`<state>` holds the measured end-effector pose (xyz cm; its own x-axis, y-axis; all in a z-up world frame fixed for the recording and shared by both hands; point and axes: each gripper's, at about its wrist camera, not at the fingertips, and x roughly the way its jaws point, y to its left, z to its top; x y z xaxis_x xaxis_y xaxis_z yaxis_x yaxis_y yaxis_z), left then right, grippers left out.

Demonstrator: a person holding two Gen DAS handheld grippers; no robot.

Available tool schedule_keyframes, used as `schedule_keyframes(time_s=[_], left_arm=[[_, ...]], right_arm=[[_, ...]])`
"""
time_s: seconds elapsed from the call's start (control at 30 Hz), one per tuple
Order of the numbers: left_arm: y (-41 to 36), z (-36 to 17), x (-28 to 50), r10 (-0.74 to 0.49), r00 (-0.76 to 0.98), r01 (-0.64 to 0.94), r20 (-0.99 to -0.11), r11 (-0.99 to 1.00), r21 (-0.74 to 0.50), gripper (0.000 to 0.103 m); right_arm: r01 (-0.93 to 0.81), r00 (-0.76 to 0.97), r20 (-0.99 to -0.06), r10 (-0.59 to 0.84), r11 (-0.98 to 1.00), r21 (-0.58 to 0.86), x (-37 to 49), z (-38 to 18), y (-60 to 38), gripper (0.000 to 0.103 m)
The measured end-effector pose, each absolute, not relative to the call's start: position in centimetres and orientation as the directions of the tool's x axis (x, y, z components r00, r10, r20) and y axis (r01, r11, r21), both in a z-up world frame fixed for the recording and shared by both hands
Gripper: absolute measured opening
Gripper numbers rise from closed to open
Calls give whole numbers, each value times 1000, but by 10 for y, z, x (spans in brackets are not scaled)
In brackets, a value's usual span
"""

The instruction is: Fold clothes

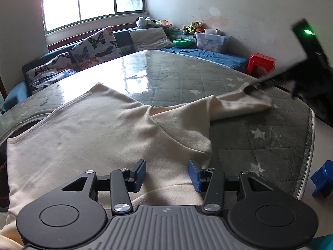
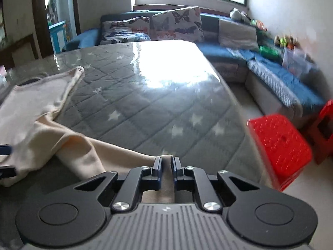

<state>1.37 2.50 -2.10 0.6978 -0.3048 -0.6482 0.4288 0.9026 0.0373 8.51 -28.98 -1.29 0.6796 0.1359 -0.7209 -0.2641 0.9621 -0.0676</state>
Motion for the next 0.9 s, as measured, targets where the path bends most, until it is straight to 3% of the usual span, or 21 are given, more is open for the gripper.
schedule_keyframes(time_s=[0.3, 0.5, 0.6, 0.7, 0.77, 0.9], left_arm=[[28, -21, 13, -325, 692, 444, -644, 896, 25, 49], [29, -22, 15, -329, 690, 446, -645, 895, 21, 51], [29, -22, 15, -326, 693, 442, -644, 897, 21, 51], [27, -23, 14, -323, 696, 437, -641, 899, 22, 52], [26, -23, 14, -322, 699, 435, -639, 900, 22, 53], [27, -23, 13, -322, 701, 434, -636, 901, 22, 53]], right_arm=[[-303, 728, -683, 60, 922, -242, 176, -5, -251, 9], [-294, 717, -696, 28, 918, -266, 209, -28, -237, 11], [-262, 712, -701, 43, 942, -208, 209, -22, -245, 13], [-285, 716, -691, 100, 945, -159, 190, -11, -248, 23], [-315, 713, -684, 153, 942, -118, 176, -5, -249, 36], [-359, 687, -694, 215, 931, -67, 160, -10, -244, 45]])
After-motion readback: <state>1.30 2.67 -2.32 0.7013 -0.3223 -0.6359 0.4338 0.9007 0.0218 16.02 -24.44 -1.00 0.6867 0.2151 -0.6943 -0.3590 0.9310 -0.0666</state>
